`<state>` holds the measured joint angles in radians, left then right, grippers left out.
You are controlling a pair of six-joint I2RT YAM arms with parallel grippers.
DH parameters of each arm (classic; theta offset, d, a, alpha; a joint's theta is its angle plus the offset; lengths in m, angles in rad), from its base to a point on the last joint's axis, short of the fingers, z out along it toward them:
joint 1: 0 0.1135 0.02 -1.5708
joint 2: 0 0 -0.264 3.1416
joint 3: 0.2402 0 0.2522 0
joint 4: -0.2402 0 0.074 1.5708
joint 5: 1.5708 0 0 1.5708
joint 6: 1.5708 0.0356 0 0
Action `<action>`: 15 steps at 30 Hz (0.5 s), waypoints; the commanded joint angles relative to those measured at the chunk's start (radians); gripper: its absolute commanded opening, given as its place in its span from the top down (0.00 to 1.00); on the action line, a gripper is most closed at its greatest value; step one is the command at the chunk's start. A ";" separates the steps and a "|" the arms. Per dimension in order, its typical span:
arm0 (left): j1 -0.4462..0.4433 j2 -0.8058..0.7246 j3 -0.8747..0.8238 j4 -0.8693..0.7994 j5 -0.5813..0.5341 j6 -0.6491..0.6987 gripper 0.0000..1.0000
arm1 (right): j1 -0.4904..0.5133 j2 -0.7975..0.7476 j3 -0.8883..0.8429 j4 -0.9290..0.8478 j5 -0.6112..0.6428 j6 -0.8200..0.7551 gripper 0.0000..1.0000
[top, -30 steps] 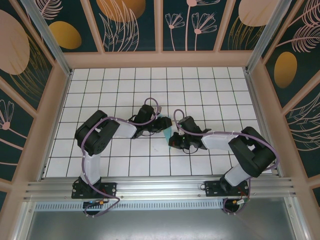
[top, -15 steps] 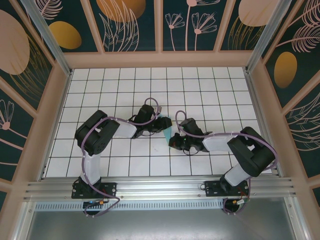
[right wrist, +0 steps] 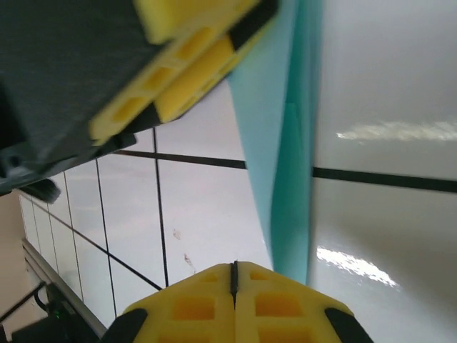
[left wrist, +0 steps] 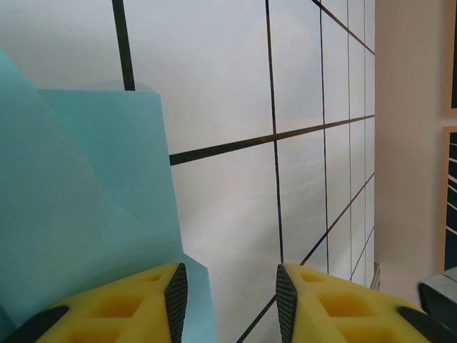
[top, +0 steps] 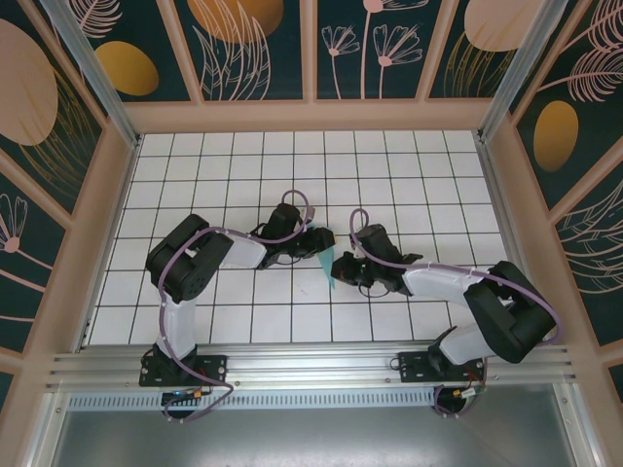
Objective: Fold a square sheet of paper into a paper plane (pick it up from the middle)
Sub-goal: Fold the wing for the fifth time at the center of the table.
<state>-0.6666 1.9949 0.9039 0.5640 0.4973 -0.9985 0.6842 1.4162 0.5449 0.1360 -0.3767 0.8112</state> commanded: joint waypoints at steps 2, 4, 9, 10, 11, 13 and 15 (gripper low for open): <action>-0.002 0.056 -0.001 -0.101 -0.016 0.024 0.60 | 0.000 0.026 0.018 0.091 -0.062 0.017 0.97; -0.001 0.056 0.000 -0.103 -0.015 0.024 0.60 | 0.000 0.058 0.026 0.091 -0.068 0.007 0.97; -0.002 0.057 0.003 -0.108 -0.014 0.027 0.60 | 0.015 0.130 0.058 0.097 -0.103 -0.016 0.97; -0.002 0.058 0.003 -0.110 -0.015 0.029 0.60 | 0.018 0.144 0.070 0.073 -0.088 -0.026 0.97; -0.001 0.056 0.003 -0.111 -0.014 0.029 0.60 | 0.019 0.152 0.077 0.058 -0.077 -0.032 0.97; -0.002 0.057 0.002 -0.114 -0.015 0.030 0.60 | 0.018 0.168 0.085 0.024 -0.039 -0.040 0.97; -0.001 0.058 0.002 -0.116 -0.016 0.031 0.60 | 0.015 0.178 0.085 -0.005 -0.015 -0.048 0.97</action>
<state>-0.6666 1.9976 0.9112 0.5545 0.4980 -0.9955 0.6968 1.5757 0.6075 0.1848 -0.4324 0.7937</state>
